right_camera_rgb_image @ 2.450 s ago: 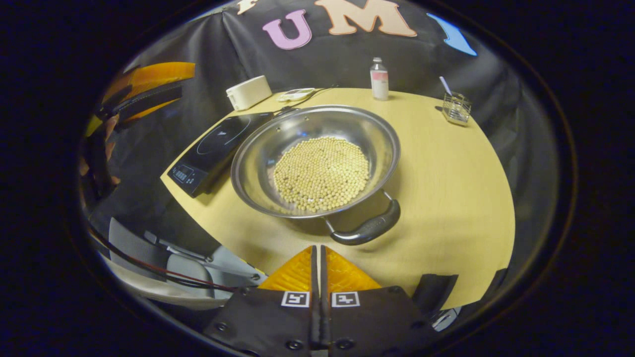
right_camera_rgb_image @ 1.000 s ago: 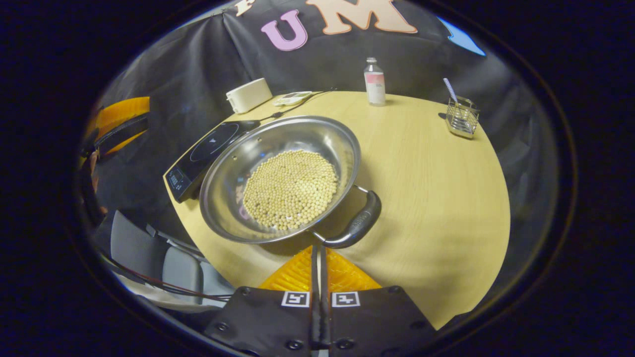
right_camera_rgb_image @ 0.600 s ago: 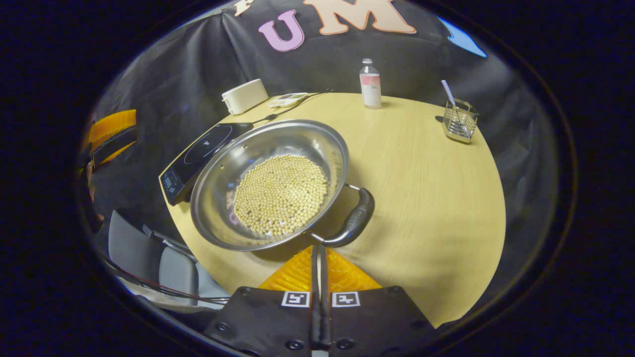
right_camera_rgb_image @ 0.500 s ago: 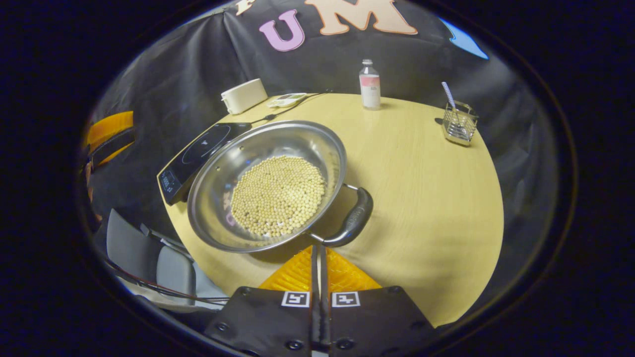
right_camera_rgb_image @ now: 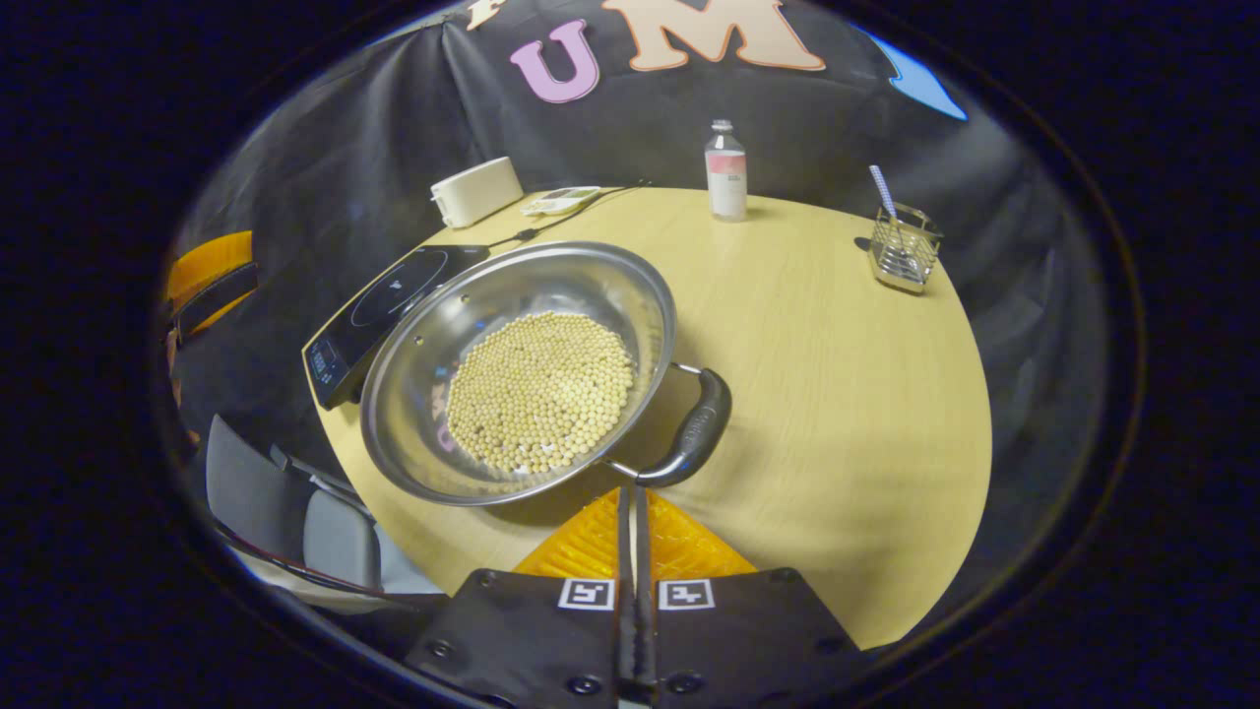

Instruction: First push the handle of the pot to place it horizontally, then grasp the pot with both hands and set it on the induction cooktop.

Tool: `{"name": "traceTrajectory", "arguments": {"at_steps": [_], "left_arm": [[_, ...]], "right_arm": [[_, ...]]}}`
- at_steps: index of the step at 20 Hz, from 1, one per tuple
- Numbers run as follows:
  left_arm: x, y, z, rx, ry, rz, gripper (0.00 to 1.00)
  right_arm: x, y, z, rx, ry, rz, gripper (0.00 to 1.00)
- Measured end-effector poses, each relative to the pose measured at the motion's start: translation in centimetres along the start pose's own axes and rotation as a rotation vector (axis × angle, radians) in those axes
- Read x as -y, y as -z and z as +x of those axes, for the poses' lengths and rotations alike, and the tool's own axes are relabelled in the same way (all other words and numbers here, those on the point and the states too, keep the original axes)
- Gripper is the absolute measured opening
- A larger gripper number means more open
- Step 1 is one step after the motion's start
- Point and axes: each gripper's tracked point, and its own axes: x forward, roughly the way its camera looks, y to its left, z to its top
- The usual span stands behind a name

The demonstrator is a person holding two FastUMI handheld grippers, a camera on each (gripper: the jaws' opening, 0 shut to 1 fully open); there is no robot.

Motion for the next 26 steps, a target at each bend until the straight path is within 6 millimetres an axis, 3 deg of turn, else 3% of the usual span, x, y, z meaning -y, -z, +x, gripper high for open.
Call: {"name": "traceTrajectory", "arguments": {"at_steps": [4,8,9,11,15,16,19,26], "left_arm": [[-0.9,0.7,2.8,-0.065,0.088,0.061,0.97],[-1.5,1.8,6.4,-0.154,0.206,0.071,0.97],[-1.5,2.2,7.3,-0.178,0.23,0.075,0.97],[-1.9,2.6,8.6,-0.213,0.266,0.089,0.98],[-1.9,3.5,10.6,-0.268,0.325,0.113,0.98],[-2.0,3.9,11.1,-0.28,0.333,0.115,0.98],[-2.1,5.5,12.1,-0.328,0.341,0.111,0.97],[-3.6,8.3,15.0,-0.392,0.281,0.128,0.98]], "right_arm": [[-0.3,-0.9,-1.3,0.029,0.064,0.064,0.03],[-0.2,-4.0,-2.4,0.124,0.184,0.187,0.02],[-0.1,-4.7,-2.4,0.146,0.212,0.201,0.07],[0.1,-5.0,-2.5,0.163,0.265,0.226,0.07],[0.1,-5.8,-1.7,0.172,0.316,0.282,0.6],[0.3,-6.0,-1.2,0.173,0.325,0.287,0.61],[0.9,-5.9,-0.5,0.152,0.328,0.301,0.99],[2.3,-5.5,2.9,0.089,0.333,0.313,0.95]]}}
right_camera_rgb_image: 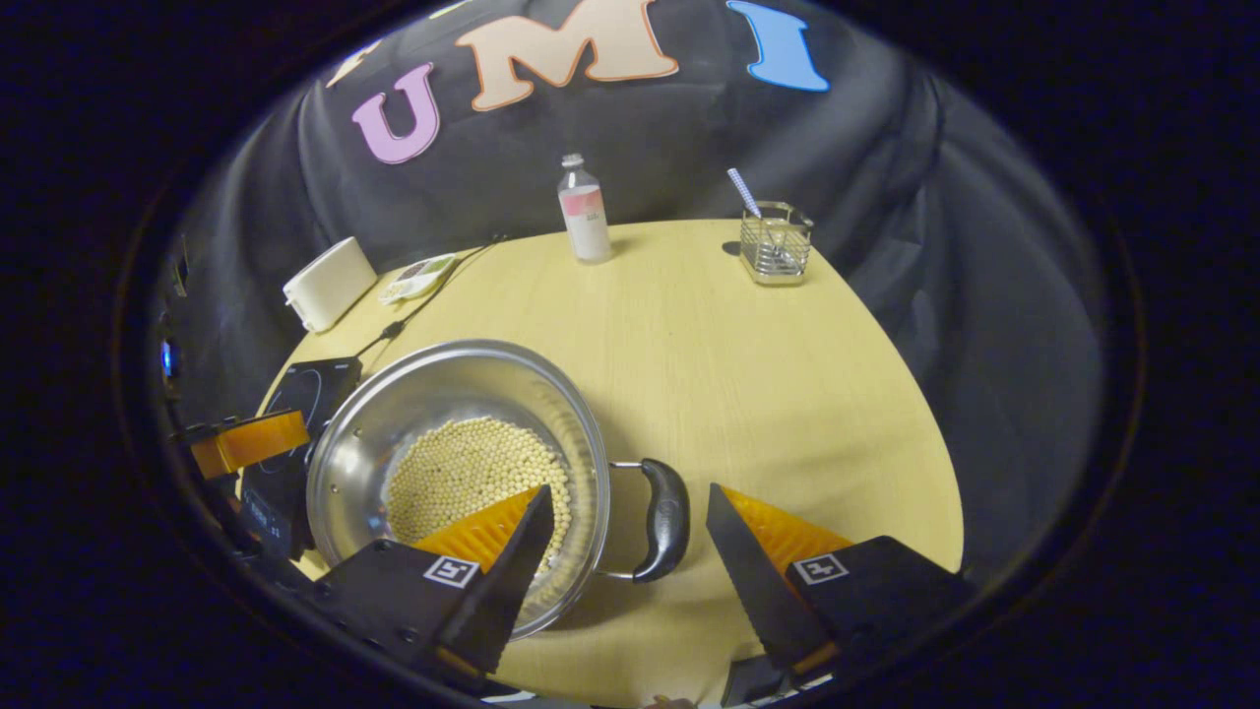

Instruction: First push the handle of the pot to place it horizontally, then grasp the pot with both hands and set it on the induction cooktop.

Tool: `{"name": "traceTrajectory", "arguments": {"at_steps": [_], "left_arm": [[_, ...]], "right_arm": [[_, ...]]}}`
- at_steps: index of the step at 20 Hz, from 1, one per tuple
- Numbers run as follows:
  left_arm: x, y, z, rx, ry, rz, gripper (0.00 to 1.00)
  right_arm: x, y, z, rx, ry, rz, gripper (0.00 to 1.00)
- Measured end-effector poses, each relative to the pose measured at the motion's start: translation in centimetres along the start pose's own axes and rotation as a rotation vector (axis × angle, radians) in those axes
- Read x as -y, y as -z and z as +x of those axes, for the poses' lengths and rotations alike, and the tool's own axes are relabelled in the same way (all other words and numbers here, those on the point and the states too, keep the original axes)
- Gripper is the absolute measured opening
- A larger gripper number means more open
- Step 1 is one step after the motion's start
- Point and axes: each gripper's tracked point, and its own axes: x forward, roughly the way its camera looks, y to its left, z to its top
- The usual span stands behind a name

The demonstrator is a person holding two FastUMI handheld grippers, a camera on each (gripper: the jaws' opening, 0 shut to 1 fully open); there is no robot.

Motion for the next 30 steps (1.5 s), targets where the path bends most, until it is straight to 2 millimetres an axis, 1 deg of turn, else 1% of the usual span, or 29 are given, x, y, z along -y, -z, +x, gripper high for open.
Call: {"name": "traceTrajectory", "arguments": {"at_steps": [2,3,4,6,7,8,9,10,11,12,13,14,15,16,17,18,19,21,22,23,24,25,26,27,28,29,30], "left_arm": [[-1.1,0.2,0.7,-0.006,-0.037,0.027,0.98],[-1.3,0.3,1.1,-0.009,-0.045,0.04,0.98],[-1.3,0.7,1.4,-0.02,-0.047,0.047,0.98],[-1.3,1.4,2.3,-0.05,-0.046,0.037,0.98],[-1.5,1.6,2.7,-0.058,-0.056,0.03,0.98],[-1.9,1.5,3.0,-0.055,-0.077,0.027,0.98],[-2.3,1.6,3.5,-0.06,-0.09,0.026,0.97],[-2.5,1.7,3.8,-0.066,-0.098,0.027,0.96],[-2.6,2.0,4.2,-0.076,-0.101,0.029,0.96],[-2.6,2.3,4.4,-0.091,-0.101,0.029,0.96],[-2.8,2.6,4.4,-0.1,-0.104,0.027,0.96],[-2.8,2.9,4.6,-0.107,-0.104,0.02,0.96],[-2.7,3.2,4.6,-0.112,-0.1,0.008,0.96],[-2.4,3.5,4.7,-0.122,-0.089,-0.004,0.95],[-2.3,4.0,4.6,-0.135,-0.088,-0.014,0.95],[-2.4,4.1,4.6,-0.143,-0.092,-0.016,0.94],[-2.5,4.3,4.6,-0.147,-0.1,-0.013,0.94],[-2.8,4.2,4.6,-0.147,-0.116,-0.001,0.92],[-2.8,4.3,4.7,-0.15,-0.117,-0.002,0.89],[-2.9,4.4,4.6,-0.153,-0.12,-0.004,0.87],[-2.9,4.5,4.6,-0.159,-0.122,-0.009,0.82],[-2.7,4.8,4.6,-0.167,-0.117,-0.018,0.81],[-2.5,5.0,4.6,-0.173,-0.113,-0.026,0.78],[-2.5,5.1,4.5,-0.177,-0.111,-0.029,0.78],[-2.6,5.1,4.5,-0.18,-0.119,-0.021,0.75],[-2.8,5.2,4.4,-0.182,-0.12,-0.013,0.8],[-2.9,5.2,4.3,-0.187,-0.125,-0.008,0.71]], "right_arm": [[0.3,0.3,0.8,-0.014,0.003,-0.001,0.95],[0.5,0.4,1.2,-0.022,0.007,-0.005,0.95],[0.6,0.6,1.5,-0.031,0.009,-0.008,0.99],[0.7,0.6,2.1,-0.041,0.004,-0.002,1.0],[0.8,0.6,2.4,-0.048,0.002,0.001,0.99],[1.0,0.8,2.8,-0.054,0.007,0.003,0.95],[1.3,0.9,3.0,-0.063,0.014,0.003,0.95],[1.3,1.0,3.3,-0.071,0.017,0.004,0.99],[1.3,1.1,3.4,-0.075,0.013,0.008,0.99],[1.1,1.2,3.6,-0.081,0.009,0.008,0.95],[1.1,1.4,3.7,-0.088,0.006,0.006,0.99],[1.0,1.7,3.8,-0.096,0.001,0.003,0.99],[0.9,1.8,3.9,-0.099,-0.004,0.003,0.95],[0.7,1.9,4.1,-0.103,-0.01,0.007,1.0],[0.6,2.0,4.2,-0.112,-0.015,0.009,0.96],[0.5,2.2,4.3,-0.118,-0.017,0.009,0.96],[0.5,2.3,4.4,-0.124,-0.02,0.011,1.0],[0.2,2.5,4.5,-0.131,-0.033,0.017,0.99],[0.2,2.6,4.5,-0.133,-0.033,0.015,0.99],[0.3,2.7,4.5,-0.133,-0.031,0.01,0.97],[0.4,2.7,4.6,-0.135,-0.028,0.009,0.98],[0.3,2.4,4.1,-0.132,-0.039,0.021,0.91],[-0.1,2.5,4.4,-0.131,-0.049,0.032,0.88],[0.0,2.4,4.5,-0.131,-0.047,0.034,0.72],[0.1,2.6,4.6,-0.134,-0.046,0.036,0.78],[0.0,2.6,4.5,-0.136,-0.045,0.038,0.78],[0.1,2.5,4.6,-0.132,-0.042,0.036,0.78]]}}
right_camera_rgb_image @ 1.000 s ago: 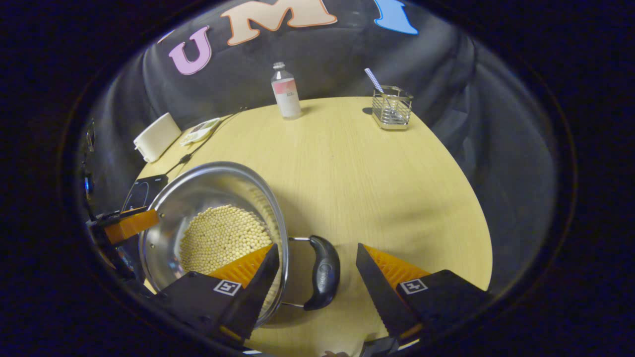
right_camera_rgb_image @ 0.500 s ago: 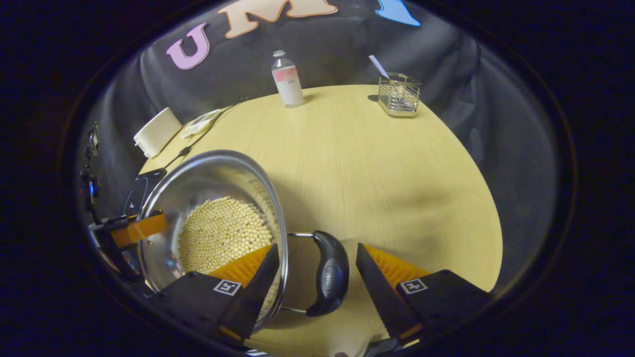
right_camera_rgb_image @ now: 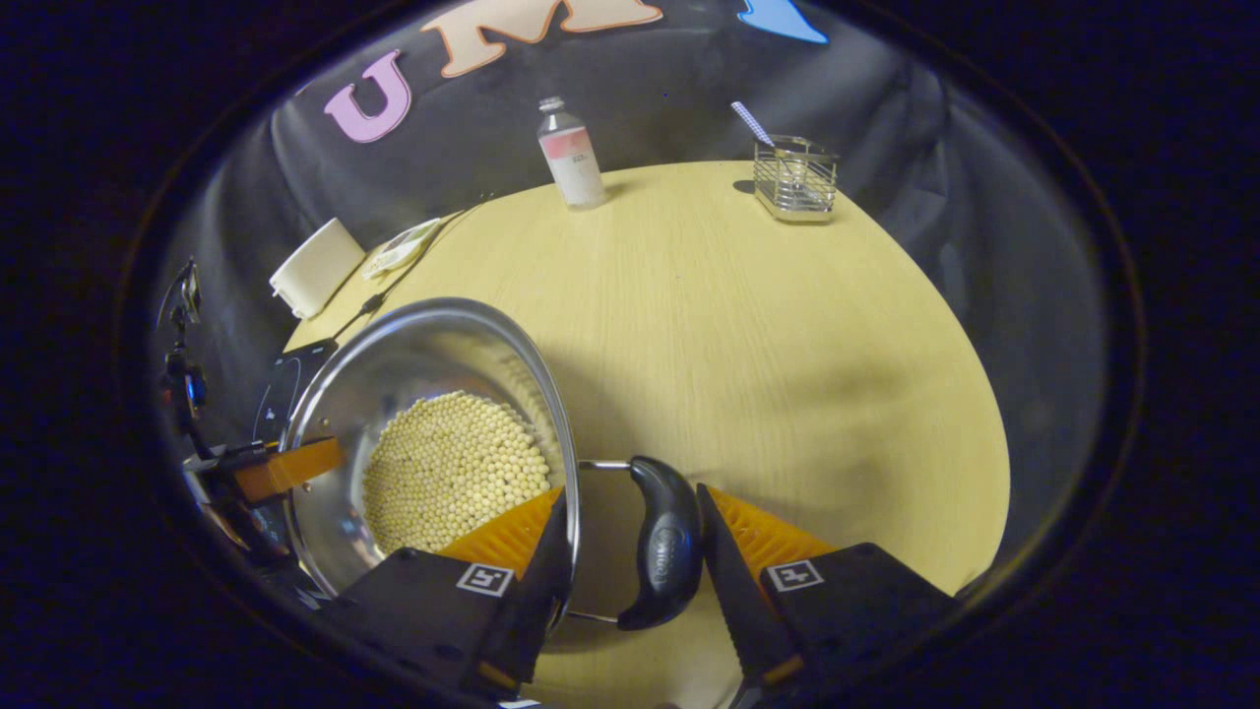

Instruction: First push the handle of the pot to place it horizontally, then grasp the pot with both hands and set it on the induction cooktop.

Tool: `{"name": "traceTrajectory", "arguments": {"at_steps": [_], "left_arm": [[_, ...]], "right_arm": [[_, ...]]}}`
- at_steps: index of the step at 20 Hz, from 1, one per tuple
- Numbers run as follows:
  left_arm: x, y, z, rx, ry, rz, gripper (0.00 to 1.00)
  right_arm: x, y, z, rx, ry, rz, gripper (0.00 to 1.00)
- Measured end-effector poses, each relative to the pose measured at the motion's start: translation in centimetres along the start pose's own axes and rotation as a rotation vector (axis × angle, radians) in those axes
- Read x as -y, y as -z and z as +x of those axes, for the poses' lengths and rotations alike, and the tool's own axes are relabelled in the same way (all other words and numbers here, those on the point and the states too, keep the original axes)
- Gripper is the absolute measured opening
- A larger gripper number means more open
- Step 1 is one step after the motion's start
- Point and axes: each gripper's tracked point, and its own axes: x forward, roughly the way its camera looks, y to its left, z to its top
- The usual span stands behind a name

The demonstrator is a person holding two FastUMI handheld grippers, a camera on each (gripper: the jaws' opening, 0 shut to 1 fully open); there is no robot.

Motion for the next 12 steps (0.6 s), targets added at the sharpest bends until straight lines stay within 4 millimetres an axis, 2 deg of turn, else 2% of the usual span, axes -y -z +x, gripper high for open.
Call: {"name": "traceTrajectory", "arguments": {"at_steps": [1,5,6,7,9,12], "left_arm": [[0.02,0.0,-0.06,-0.002,0.0,0.0,0.71],[0.0,0.12,0.07,-0.007,-0.004,0.002,0.72],[0.01,0.02,0.16,-0.011,-0.004,-0.001,0.71],[-0.03,0.15,0.01,-0.021,-0.003,-0.017,0.72],[0.08,0.15,-0.04,-0.026,0.007,-0.05,0.68],[0.22,0.08,-0.04,-0.018,0.036,-0.054,0.65]], "right_arm": [[-0.14,-0.08,-0.26,0.004,-0.009,0.005,0.78],[-0.25,-0.14,-0.09,0.005,-0.008,0.009,0.63],[-0.23,-0.09,-0.11,0.002,-0.007,0.01,0.66],[-0.3,-0.15,-0.05,0.004,-0.01,0.011,0.63],[-0.25,-0.18,-0.05,0.006,-0.01,0.009,0.56],[-0.27,-0.17,-0.03,0.006,-0.009,0.01,0.57]]}}
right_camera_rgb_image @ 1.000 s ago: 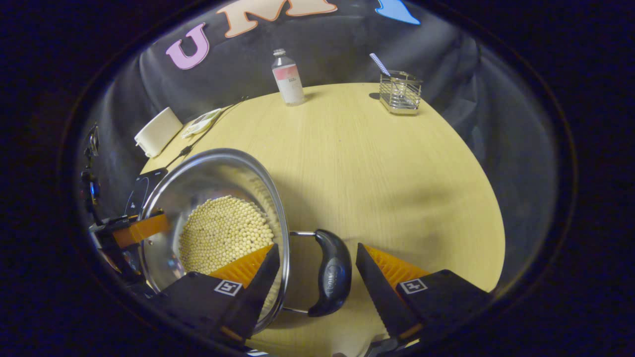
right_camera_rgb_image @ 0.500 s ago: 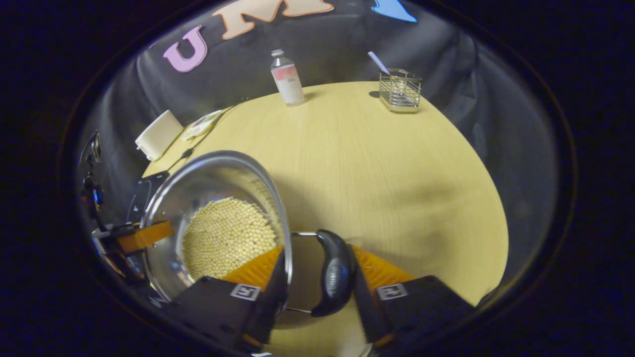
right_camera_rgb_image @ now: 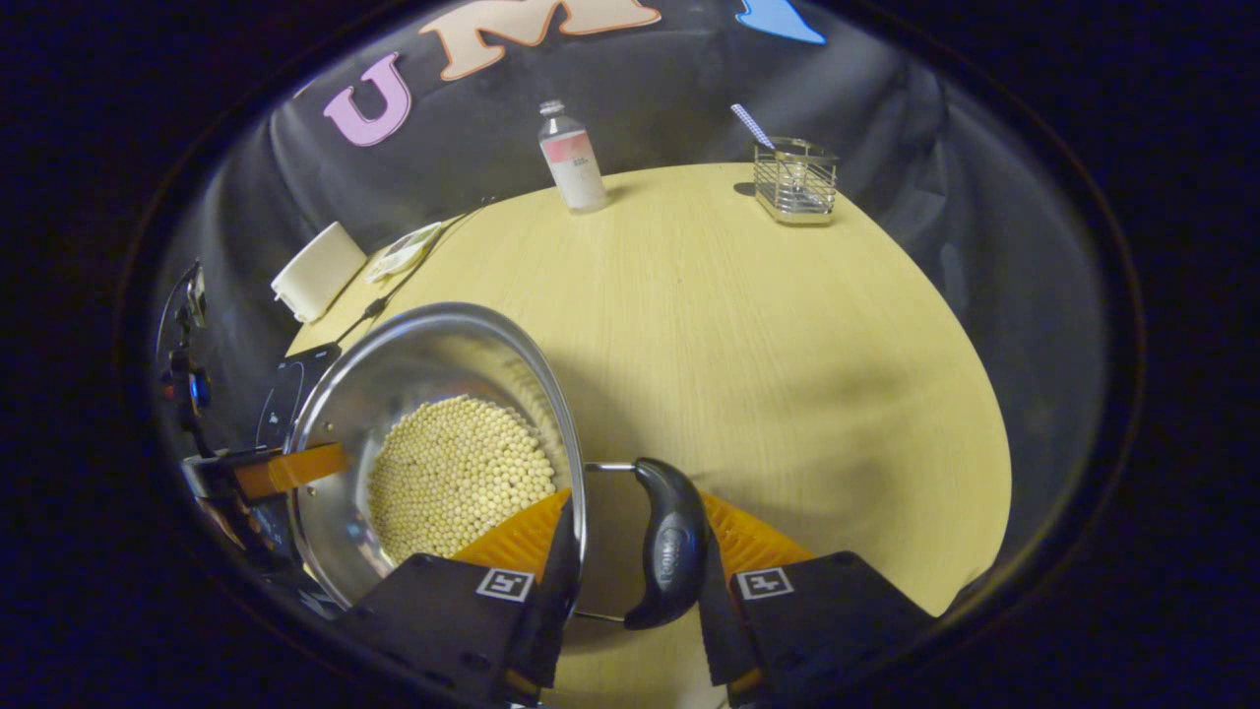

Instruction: First push the handle of the pot to place it horizontally, then grasp the pot with both hands and set it on the induction cooktop.

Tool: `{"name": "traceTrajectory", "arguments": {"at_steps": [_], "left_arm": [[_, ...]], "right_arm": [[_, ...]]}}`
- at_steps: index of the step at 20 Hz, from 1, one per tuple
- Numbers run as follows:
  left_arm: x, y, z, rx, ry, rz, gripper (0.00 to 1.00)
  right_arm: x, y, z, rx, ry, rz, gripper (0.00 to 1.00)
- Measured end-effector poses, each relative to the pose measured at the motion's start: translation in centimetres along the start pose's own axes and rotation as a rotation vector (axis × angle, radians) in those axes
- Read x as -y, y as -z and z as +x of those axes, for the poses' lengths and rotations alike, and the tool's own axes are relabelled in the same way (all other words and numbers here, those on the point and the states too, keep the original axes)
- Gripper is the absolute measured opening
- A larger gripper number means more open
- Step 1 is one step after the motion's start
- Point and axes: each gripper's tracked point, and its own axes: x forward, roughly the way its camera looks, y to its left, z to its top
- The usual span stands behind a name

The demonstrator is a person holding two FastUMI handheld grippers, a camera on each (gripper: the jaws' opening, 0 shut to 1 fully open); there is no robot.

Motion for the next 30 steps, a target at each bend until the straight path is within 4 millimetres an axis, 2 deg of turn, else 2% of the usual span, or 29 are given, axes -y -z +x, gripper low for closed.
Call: {"name": "traceTrajectory", "arguments": {"at_steps": [3,7,8,9,12,13,14,15,16,17,20,21,25,30], "left_arm": [[0.0,0.0,-0.1,0.001,0.003,-0.001,0.6],[0.0,0.0,0.0,-0.018,0.02,-0.005,0.61],[0.0,0.0,0.0,-0.022,0.024,-0.005,0.59],[0.0,-0.1,0.0,-0.028,0.026,0.002,0.59],[0.0,-0.1,0.1,-0.029,0.02,-0.004,0.61],[0.0,-0.1,0.0,-0.03,0.018,-0.013,0.59],[0.0,0.0,-0.2,-0.03,0.014,-0.021,0.57],[0.1,0.1,-0.3,-0.03,0.009,-0.022,0.57],[0.1,0.2,-0.3,-0.029,0.004,-0.026,0.61],[0.2,0.2,-0.1,-0.027,0.002,-0.032,0.61],[0.7,0.8,-0.7,-0.039,0.004,-0.053,0.58],[1.0,0.7,-0.9,-0.03,0.005,-0.059,0.6],[1.5,0.0,-2.2,-0.033,-0.007,-0.051,0.58],[1.2,-2.1,-4.5,-0.017,-0.005,-0.049,0.6]], "right_arm": [[0.0,0.0,0.0,-0.002,0.001,0.003,0.56],[0.0,0.1,0.0,-0.004,0.01,-0.002,0.56],[0.0,0.1,-0.1,-0.002,0.011,-0.002,0.6],[0.0,0.1,-0.1,-0.001,0.014,0.0,0.56],[0.0,0.2,-0.1,0.004,0.016,0.014,0.56],[0.0,0.2,-0.1,0.001,0.013,0.016,0.56],[0.0,0.0,-0.1,0.004,0.01,0.013,0.6],[0.0,0.0,0.0,-0.002,0.009,0.004,0.55],[0.0,-0.1,-0.6,-0.003,0.012,0.007,0.55],[0.0,-0.1,0.0,-0.01,0.011,-0.003,0.51],[0.0,-0.6,-0.1,-0.008,0.011,-0.006,0.52],[0.2,-1.0,-0.6,-0.002,0.011,-0.02,0.52],[0.6,-1.5,-2.0,-0.009,0.006,-0.016,0.52],[-0.9,-2.8,-4.5,0.008,0.008,-0.008,0.52]]}}
